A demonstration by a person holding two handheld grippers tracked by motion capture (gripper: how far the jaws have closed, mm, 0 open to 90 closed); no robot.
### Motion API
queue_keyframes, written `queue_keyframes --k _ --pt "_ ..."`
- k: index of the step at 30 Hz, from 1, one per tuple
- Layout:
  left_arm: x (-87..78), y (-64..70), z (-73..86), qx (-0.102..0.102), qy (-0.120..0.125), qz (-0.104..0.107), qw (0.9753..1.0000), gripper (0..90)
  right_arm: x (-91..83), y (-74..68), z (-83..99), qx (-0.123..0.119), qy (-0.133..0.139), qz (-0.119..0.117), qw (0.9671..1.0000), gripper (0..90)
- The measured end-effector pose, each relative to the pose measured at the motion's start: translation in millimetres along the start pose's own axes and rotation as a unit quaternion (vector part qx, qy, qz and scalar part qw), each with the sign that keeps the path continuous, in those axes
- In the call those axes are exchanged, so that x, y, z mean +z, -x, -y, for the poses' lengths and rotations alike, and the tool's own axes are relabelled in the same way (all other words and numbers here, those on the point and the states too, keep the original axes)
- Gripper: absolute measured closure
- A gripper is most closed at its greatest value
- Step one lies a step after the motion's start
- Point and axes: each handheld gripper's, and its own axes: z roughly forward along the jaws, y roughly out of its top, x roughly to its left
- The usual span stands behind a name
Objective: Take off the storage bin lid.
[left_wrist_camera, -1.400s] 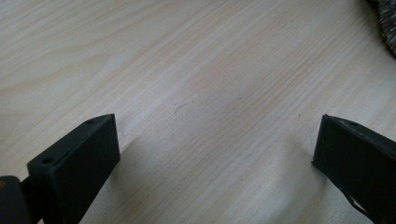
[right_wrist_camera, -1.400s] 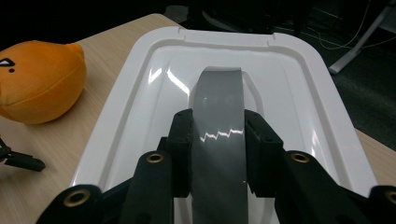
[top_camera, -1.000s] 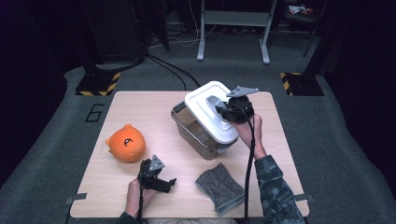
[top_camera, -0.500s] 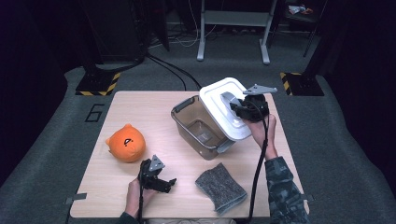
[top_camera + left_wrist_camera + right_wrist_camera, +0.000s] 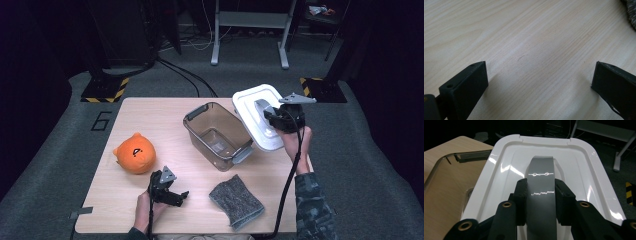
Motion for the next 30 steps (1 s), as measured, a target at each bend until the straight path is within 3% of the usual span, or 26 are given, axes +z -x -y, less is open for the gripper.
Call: queue_keyframes --k 13,30 --pt "0.0 -0.2 0.0 0.001 0.0 -0.001 1.0 0.1 -11.5 22.4 10.8 0.019 -0.003 0.035 0.9992 66.9" --pt "0.0 -0.5 -0.1 0.002 0.0 -0.001 1.0 0.2 2.9 40.8 36.4 0.053 -0.027 0.088 0.9943 66.8"
